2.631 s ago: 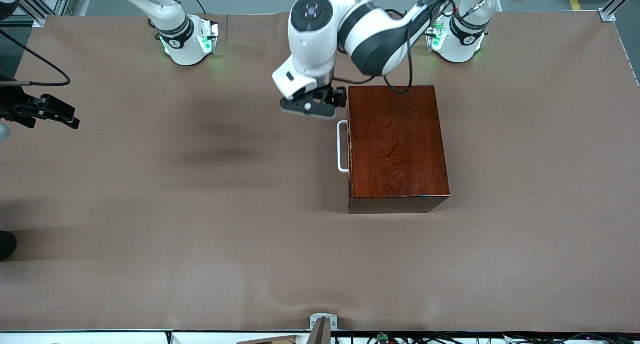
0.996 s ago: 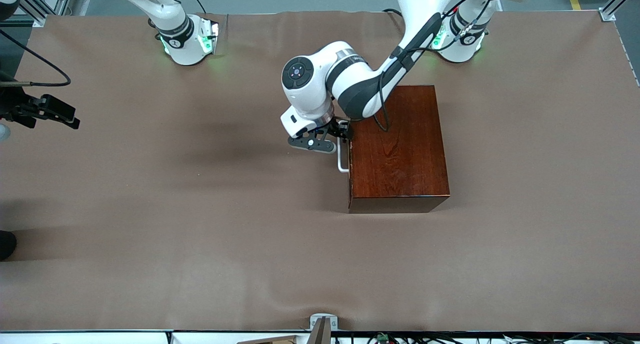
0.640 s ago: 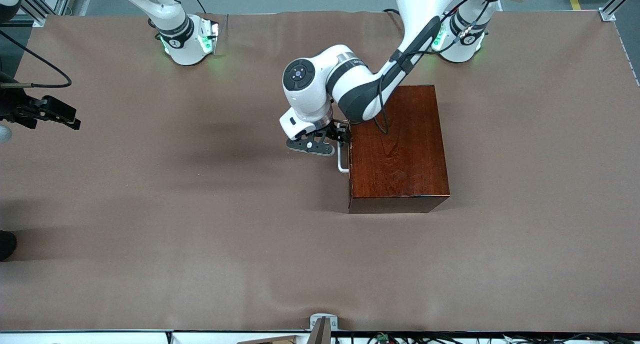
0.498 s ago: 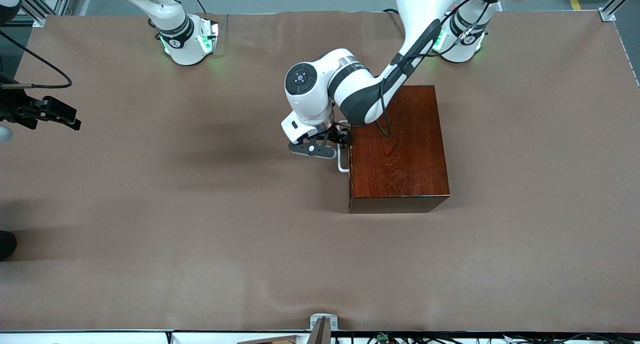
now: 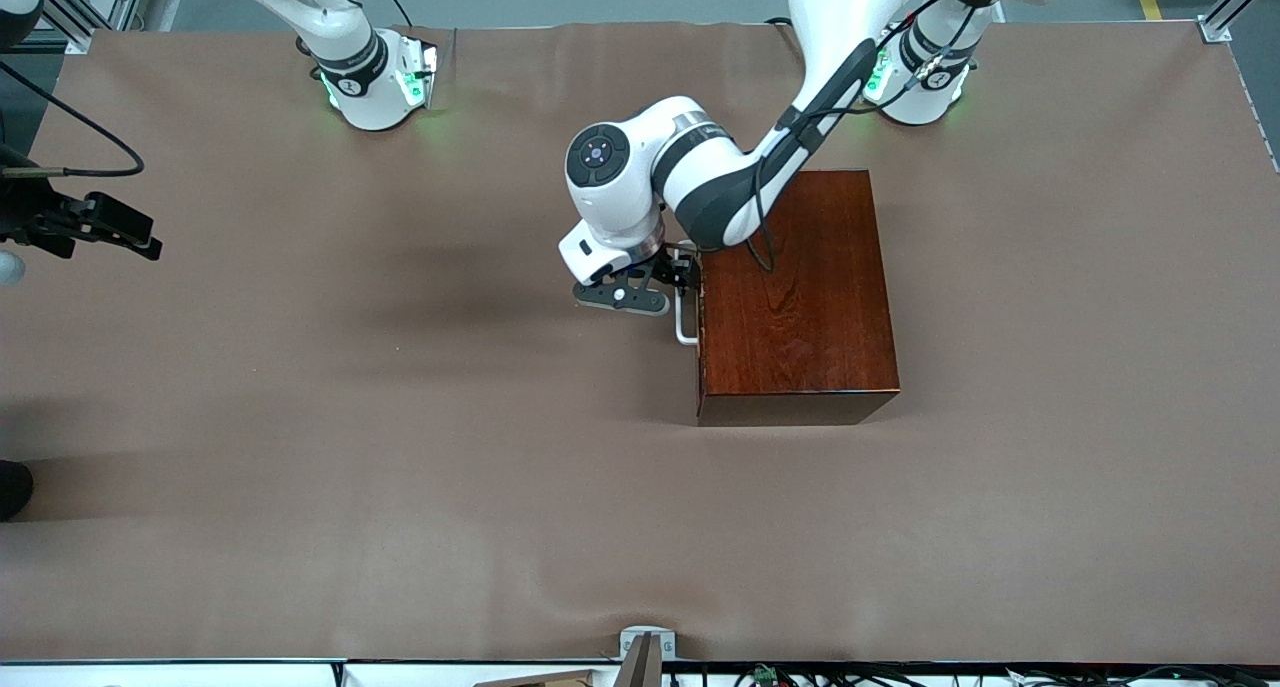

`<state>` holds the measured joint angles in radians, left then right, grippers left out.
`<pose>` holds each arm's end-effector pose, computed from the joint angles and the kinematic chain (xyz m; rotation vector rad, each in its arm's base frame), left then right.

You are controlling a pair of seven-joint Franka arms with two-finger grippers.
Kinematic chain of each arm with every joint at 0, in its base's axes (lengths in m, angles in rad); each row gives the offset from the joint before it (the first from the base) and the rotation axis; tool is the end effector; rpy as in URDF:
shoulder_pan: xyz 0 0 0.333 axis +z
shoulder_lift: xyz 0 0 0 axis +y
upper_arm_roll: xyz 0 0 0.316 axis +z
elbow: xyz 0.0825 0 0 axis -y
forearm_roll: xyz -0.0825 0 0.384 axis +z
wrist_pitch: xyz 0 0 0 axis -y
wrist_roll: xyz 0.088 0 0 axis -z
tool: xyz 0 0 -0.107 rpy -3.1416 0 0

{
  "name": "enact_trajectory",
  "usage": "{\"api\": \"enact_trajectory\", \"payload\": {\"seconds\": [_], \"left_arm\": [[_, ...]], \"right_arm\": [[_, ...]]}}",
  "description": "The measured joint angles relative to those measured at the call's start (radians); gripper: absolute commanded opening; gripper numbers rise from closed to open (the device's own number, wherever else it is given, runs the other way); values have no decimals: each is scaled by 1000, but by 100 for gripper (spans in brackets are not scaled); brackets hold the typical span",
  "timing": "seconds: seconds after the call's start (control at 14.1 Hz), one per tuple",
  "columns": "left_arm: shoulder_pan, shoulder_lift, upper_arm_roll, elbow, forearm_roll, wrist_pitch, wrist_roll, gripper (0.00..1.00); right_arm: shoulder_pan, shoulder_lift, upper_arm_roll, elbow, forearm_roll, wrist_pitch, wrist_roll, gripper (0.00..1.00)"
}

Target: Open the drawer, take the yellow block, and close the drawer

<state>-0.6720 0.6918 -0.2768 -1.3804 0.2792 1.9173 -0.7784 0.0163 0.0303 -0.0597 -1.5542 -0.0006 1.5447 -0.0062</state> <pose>0.4623 -0.5442 0.3051 -2.9747 0.3478 0.0356 0.5603 -0.0239 0.6132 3.1390 -0.0584 -0.0625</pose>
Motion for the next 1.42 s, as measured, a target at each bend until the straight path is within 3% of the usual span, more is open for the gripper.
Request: {"api": "enact_trajectory", "payload": {"seconds": [1.42], "left_arm": [[-25,37,33,10,38,13,-26,100]], "right_arm": [[1,0,1,0,0,0,0,100]]}}
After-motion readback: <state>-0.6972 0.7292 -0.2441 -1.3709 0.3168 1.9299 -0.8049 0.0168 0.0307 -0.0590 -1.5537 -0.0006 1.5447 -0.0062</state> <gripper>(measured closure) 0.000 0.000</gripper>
